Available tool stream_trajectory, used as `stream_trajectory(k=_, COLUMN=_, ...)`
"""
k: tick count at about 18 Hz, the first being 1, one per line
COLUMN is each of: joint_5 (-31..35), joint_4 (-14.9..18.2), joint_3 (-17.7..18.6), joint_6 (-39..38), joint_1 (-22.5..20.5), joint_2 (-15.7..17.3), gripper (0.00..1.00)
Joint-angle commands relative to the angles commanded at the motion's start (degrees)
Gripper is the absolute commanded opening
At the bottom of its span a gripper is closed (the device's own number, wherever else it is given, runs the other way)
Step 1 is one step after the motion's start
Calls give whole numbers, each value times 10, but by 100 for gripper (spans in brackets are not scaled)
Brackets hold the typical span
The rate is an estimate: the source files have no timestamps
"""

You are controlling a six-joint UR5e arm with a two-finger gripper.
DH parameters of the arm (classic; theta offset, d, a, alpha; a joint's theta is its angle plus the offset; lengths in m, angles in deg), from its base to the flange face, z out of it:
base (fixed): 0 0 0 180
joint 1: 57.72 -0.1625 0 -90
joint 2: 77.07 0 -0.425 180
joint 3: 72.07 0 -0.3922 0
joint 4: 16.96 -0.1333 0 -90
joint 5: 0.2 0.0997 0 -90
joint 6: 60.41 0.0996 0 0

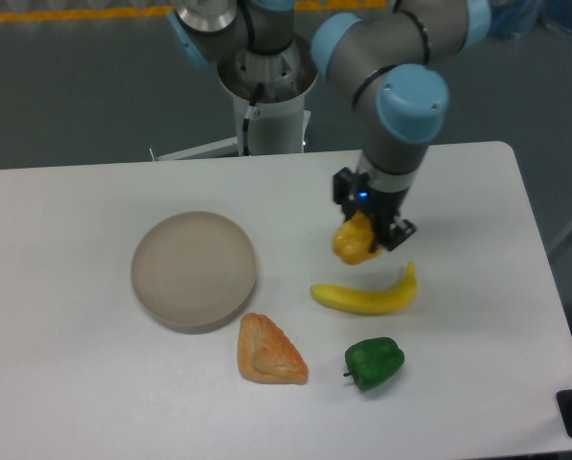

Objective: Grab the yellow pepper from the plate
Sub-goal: 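Lift the yellow pepper off the plate and carry it toward the banana, then hold the yellow pepper raised beside the banana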

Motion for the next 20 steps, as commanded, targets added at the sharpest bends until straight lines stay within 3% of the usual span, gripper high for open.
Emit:
stream_trajectory(k=13, joint_5=-44, joint_4=3, joint_3=-70, joint_6=4, joint_1=-23, joint_2=-63, gripper=9)
stream_trajectory(k=20, joint_5=-50, joint_4=3, joint_3=-78, joint_6=51, joint_1=-22, joint_2=-67, gripper=9)
